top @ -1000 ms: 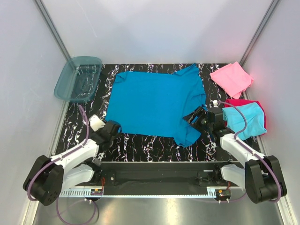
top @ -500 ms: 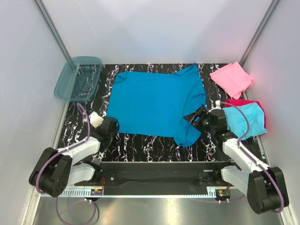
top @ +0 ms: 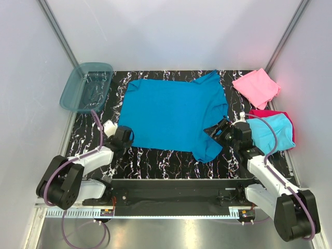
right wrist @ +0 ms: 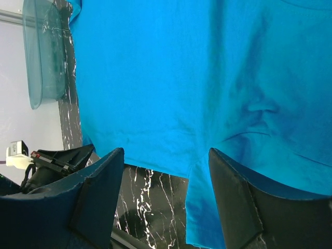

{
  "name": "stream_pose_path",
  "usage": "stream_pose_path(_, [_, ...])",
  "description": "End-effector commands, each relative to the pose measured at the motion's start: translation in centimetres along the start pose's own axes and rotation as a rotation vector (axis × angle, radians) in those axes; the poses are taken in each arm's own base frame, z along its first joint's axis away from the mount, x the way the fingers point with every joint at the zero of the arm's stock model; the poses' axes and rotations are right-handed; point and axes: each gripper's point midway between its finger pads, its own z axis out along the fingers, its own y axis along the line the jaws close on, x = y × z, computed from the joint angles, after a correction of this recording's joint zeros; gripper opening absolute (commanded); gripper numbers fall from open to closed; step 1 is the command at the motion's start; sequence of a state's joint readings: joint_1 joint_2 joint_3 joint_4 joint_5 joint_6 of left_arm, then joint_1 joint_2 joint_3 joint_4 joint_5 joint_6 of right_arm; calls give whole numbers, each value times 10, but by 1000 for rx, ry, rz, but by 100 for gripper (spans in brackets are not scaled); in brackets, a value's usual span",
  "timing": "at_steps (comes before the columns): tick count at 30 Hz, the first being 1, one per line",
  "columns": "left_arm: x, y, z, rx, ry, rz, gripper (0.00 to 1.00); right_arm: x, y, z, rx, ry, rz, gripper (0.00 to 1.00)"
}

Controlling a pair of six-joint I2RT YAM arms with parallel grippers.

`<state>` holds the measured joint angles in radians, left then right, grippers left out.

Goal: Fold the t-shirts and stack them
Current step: Flatten the tshirt out

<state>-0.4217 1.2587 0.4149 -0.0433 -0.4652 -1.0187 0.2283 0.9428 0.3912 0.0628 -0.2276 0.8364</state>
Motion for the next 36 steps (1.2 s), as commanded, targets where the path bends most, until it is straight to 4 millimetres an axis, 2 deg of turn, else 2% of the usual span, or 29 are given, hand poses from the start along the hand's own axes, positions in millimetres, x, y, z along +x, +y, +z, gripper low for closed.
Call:
stream_pose_path(1, [-1,-6,-3,7,23,-2,0,-7,9,1,-13,-23,4,73])
stream_pose_path(7, [1,3,-15,-25,27,-32,0,-17,-3,13,78,-40,37,72])
stream_pose_path(12, [8,16,-31,-43,38,-38,0,-29,0,20,108,-65,54,72])
stream_pose_path(16, [-2,26,-44,-60,-5,-54,0,-38,4,25,114,-82,58,72])
stream_pose_path(17, [-3,34,-46,-86,-7,-43,0,-38,4,26,120,-85,61,72])
stream_pose_path(21, [-13,41,-60,-79,-37,-63,0,-41,-1,30,146,-95,76,72])
stream_pose_path(25, [0,46,-67,-51,16,-87,0,-48,-4,33,161,-110,102,72])
stream_pose_path(26, [5,52,-66,-63,25,-80,0,-49,-4,33,164,-114,111,72])
stream_pose_path(33, [15,67,-68,-78,40,-74,0,-65,0,35,159,-142,131,72])
stream_pose_path(34, [16,68,-69,-76,43,-72,1,-66,1,35,157,-142,133,73])
stream_pose_path(36, [17,69,-69,-76,46,-60,11,-67,1,35,158,-146,135,73])
